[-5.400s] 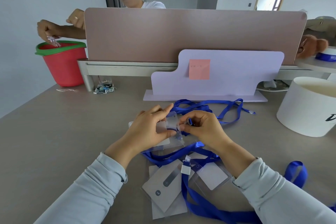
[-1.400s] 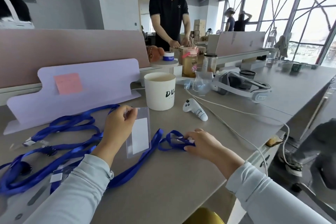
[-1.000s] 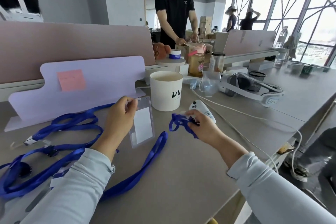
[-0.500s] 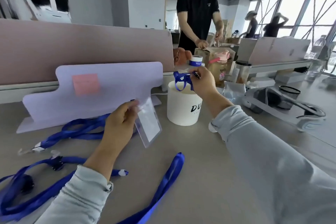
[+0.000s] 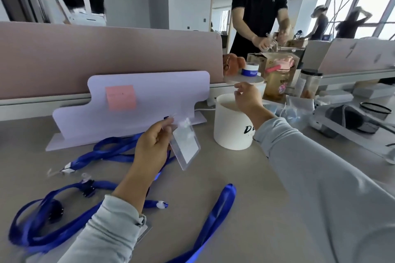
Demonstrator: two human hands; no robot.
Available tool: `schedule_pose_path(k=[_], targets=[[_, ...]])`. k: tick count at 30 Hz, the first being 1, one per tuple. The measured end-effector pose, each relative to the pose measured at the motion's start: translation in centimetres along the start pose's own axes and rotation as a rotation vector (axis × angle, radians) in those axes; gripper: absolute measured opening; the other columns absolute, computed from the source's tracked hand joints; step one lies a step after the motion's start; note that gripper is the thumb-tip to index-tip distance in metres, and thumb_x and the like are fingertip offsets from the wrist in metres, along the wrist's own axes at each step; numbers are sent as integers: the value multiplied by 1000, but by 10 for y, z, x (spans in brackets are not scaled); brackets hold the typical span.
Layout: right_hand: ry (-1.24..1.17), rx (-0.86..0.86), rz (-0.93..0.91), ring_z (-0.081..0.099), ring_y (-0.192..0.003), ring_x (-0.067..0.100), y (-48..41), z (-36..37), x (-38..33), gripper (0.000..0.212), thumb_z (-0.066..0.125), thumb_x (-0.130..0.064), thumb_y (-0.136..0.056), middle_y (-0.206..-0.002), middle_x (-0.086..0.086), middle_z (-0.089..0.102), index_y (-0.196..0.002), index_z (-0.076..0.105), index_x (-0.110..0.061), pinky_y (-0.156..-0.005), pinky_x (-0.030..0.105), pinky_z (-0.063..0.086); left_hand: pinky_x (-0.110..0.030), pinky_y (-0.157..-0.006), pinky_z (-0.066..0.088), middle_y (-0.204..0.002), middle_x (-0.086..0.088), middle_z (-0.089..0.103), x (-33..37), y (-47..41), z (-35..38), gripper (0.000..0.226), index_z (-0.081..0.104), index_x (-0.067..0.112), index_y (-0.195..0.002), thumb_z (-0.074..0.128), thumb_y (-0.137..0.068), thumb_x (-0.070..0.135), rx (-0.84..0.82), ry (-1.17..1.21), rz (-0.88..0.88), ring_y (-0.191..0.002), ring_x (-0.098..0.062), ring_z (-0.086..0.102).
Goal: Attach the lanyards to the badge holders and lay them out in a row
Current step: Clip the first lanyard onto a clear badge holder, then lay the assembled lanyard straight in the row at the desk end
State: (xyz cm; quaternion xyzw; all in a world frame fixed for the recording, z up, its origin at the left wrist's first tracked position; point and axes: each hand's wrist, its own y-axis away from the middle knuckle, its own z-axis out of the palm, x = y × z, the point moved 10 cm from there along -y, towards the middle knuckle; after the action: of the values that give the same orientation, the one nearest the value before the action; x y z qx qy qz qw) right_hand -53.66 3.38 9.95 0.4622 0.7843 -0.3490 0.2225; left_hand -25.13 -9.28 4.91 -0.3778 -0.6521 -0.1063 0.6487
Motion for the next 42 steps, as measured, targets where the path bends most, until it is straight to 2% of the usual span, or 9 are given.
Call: schedule_pose_path(k=[5, 9, 16, 21, 23, 25, 27, 33, 42], targets=[[-199, 28, -131, 62, -88, 21, 35, -14, -29, 29, 39, 0, -89, -97, 7, 69, -100, 64, -12, -84, 34, 51, -24, -80, 46, -96, 13, 67, 11, -1, -9, 27, 62, 25, -98, 39, -97, 12, 35, -73, 45, -87, 1, 59], [-446, -290, -343, 61, -67, 17, 101, 22, -85, 30, 42, 11, -86, -76, 5, 65, -87, 63, -10, -70, 24, 51, -25, -65, 44, -84, 7, 65, 28, 2, -38, 22, 57, 19, -82, 41, -97, 20, 105, -115, 27, -76, -12, 58], [-517, -759, -492, 61, -79, -10, 203, 84, -168, 27, 43, -6, -97, -101, 3, 64, -117, 61, -2, -70, 5, 45, -21, -62, 37, -72, 3, 61, 53, 20, -109, 30, 58, 11, -75, 45, -94, 28, 48, -456, -6, -71, -16, 52], [-512, -1044, -539, 58, -93, 3, 265, 134, -211, 22, 43, -21, -98, -98, -9, 63, -104, 64, -19, -91, 21, 46, -24, -58, 38, -72, 3, 59, 66, 40, -166, 25, 61, 13, -82, 52, -90, 35, 65, -628, -13, -63, -8, 49], [-548, -1105, -500, 59, -98, 19, 284, 150, -225, 23, 43, -31, -98, -101, 2, 65, -98, 64, -22, -99, 33, 45, -27, -66, 43, -81, 1, 64, 71, 49, -193, 22, 61, 15, -85, 57, -87, 37, 105, -664, 4, -71, -13, 55], [-602, -1144, -475, 58, -100, 36, 300, 163, -242, 34, 39, -39, -96, -102, 16, 64, -98, 64, -17, -103, 45, 44, -27, -69, 46, -83, 3, 65, 75, 58, -220, 21, 63, 17, -87, 60, -85, 38, 152, -722, 11, -78, -15, 59], [-574, -1150, -533, 58, -84, 32, 315, 167, -261, 39, 34, -45, -95, -80, 9, 62, -83, 64, -24, -98, 47, 44, -27, -68, 46, -77, 8, 63, 78, 68, -248, 20, 63, 20, -84, 63, -82, 40, 201, -775, 14, -75, -13, 58], [-462, -983, -701, 43, -52, 5, 320, 162, -317, 37, 49, -30, -95, -50, -13, 46, -59, 52, -27, -66, 23, 40, -24, -52, 33, -59, 11, 49, 80, 111, -333, 31, 63, 23, -75, 69, -70, 53, 362, -891, -45, -57, -5, 46], [-424, -893, -950, 38, -49, 5, 377, 177, -440, 27, 61, -33, -88, -58, -3, 44, -73, 67, -11, -50, 15, 30, -25, -55, 37, -65, 7, 54, 59, 188, -448, 34, 63, 25, -71, 71, -65, 58, 487, -924, -282, -61, -9, 50]])
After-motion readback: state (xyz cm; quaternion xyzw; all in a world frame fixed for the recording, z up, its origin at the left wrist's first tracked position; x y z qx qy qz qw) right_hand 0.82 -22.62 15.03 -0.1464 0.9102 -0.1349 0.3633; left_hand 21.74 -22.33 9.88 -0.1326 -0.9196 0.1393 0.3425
